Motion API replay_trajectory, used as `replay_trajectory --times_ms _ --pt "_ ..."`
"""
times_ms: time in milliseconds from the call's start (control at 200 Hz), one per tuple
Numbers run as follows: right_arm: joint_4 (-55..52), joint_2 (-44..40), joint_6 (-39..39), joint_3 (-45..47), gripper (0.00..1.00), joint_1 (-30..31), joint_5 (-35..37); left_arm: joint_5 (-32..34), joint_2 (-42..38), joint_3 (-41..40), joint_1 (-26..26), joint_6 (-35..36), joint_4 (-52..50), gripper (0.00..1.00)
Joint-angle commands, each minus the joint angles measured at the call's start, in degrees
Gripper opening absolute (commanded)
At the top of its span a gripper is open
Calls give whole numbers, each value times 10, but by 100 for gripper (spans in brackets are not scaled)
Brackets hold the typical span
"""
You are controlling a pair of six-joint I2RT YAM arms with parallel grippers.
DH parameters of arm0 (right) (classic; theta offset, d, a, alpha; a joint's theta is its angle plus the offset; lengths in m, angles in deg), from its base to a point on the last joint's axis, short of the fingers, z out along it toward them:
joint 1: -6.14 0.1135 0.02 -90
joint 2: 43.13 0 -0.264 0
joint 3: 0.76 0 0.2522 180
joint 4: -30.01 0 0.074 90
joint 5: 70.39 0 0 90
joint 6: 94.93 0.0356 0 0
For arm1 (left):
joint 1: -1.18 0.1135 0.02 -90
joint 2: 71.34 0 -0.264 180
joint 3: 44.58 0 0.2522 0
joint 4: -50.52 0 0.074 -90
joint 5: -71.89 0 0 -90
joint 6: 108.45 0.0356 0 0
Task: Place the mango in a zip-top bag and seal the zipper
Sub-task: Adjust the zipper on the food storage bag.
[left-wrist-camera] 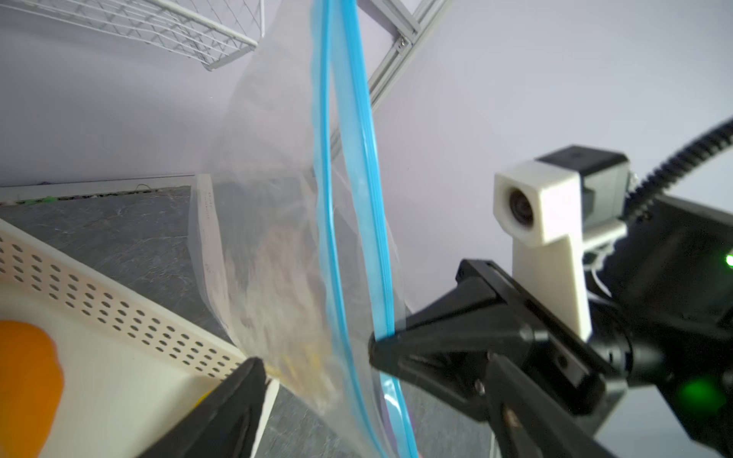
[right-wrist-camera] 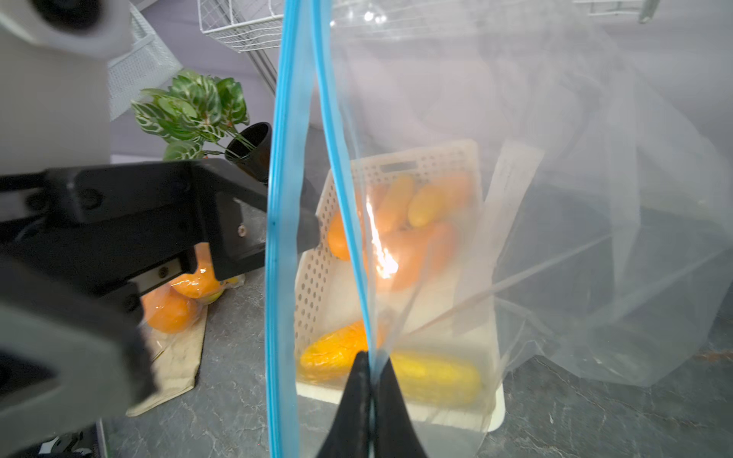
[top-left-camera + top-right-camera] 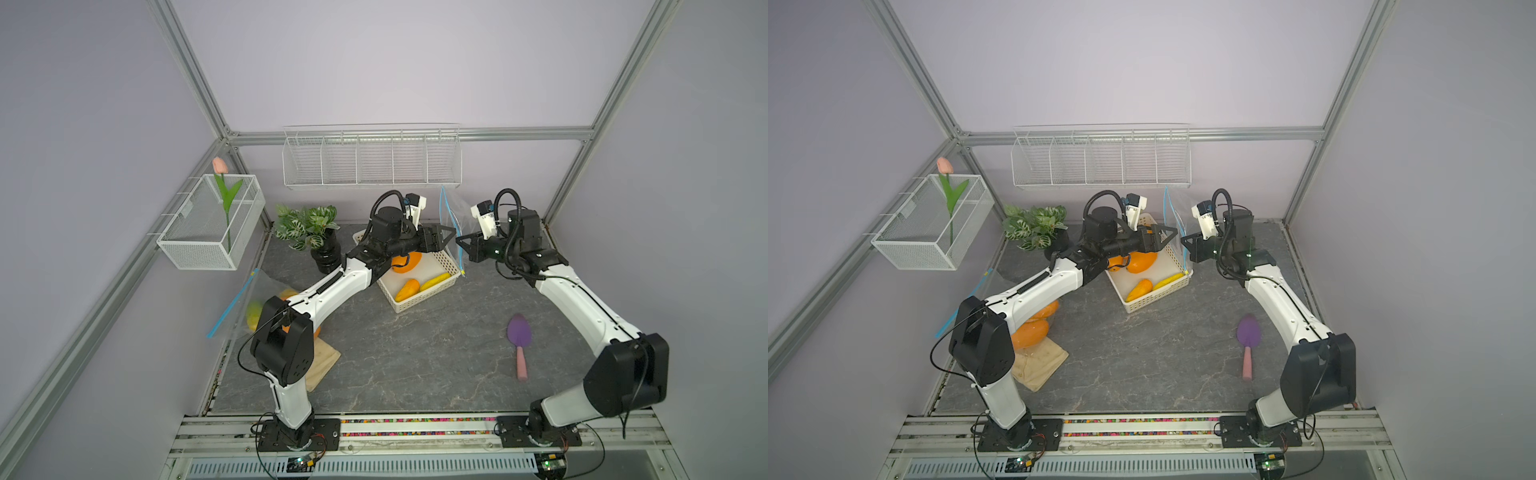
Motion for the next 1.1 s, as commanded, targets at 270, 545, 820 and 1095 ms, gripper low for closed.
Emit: replay_trajectory --times_ms 270,545,820,1095 --pt "56 -65 39 -25 7 50 -55 121 -131 -37 6 55 -94 12" --pt "234 2 199 -56 7 196 -40 338 -325 -28 7 111 -354 2" --pt "283 66 256 -85 7 256 -65 419 -389 8 7 151 -528 2" --pt "140 88 213 -46 7 225 -33 421 -333 -35 9 139 -530 0"
